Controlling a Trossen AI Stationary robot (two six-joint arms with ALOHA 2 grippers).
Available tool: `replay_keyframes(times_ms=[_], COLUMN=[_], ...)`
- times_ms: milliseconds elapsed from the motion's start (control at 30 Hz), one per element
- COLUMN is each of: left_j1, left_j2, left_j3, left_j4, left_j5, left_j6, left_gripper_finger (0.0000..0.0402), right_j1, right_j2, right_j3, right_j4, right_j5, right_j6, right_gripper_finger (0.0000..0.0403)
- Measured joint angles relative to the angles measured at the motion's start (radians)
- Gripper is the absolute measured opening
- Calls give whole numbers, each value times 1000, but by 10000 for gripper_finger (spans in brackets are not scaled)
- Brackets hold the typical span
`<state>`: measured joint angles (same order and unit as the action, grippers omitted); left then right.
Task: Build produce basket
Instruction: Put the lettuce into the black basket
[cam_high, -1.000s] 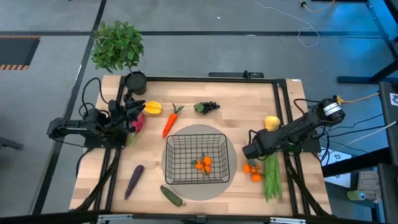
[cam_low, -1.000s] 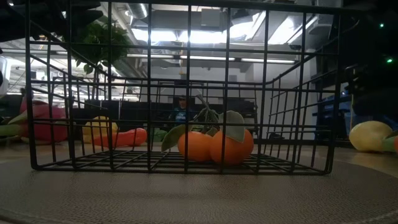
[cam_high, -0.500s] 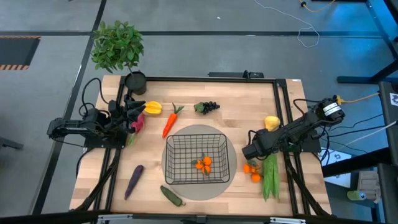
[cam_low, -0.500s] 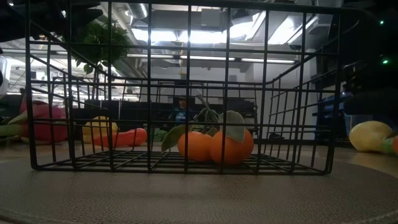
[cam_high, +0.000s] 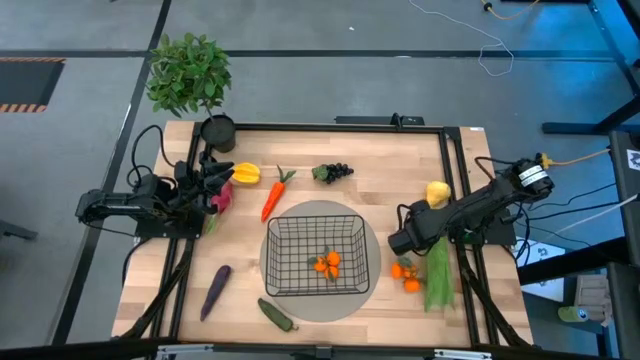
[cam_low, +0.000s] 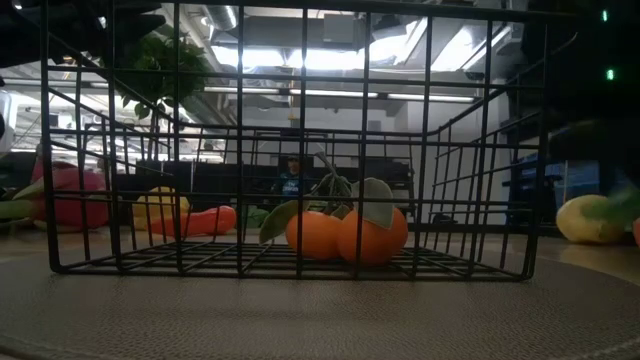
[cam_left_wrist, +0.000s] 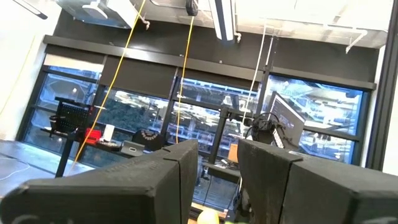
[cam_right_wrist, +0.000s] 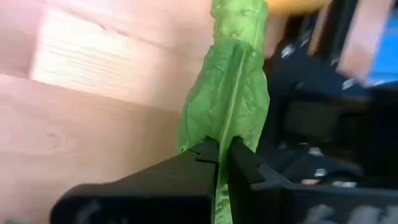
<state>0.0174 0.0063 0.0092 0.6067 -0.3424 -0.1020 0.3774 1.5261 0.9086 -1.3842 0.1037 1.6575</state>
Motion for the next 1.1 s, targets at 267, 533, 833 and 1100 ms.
replay_keyframes(times_ms=[267, 533, 833, 1100], left_j1=[0, 0, 0, 0], left_j2=[0, 0, 0, 0], left_j3=[0, 0, 0, 0], left_j4=[0, 0, 0, 0], left_j5=[-2, -2, -6, -6], left_j6=[0, 0, 0, 0], left_gripper_finger=[105, 105, 105, 105], right_j1=[0, -1, -1, -31], right_j2=[-2, -3, -5, 85], right_j3=[321, 660, 900, 900], right_j4=[-174, -181, 239, 546], right_j5=[275, 539, 552, 190], right_j6=[-192, -584, -1176, -1514], right_gripper_finger=[0, 0, 0, 0])
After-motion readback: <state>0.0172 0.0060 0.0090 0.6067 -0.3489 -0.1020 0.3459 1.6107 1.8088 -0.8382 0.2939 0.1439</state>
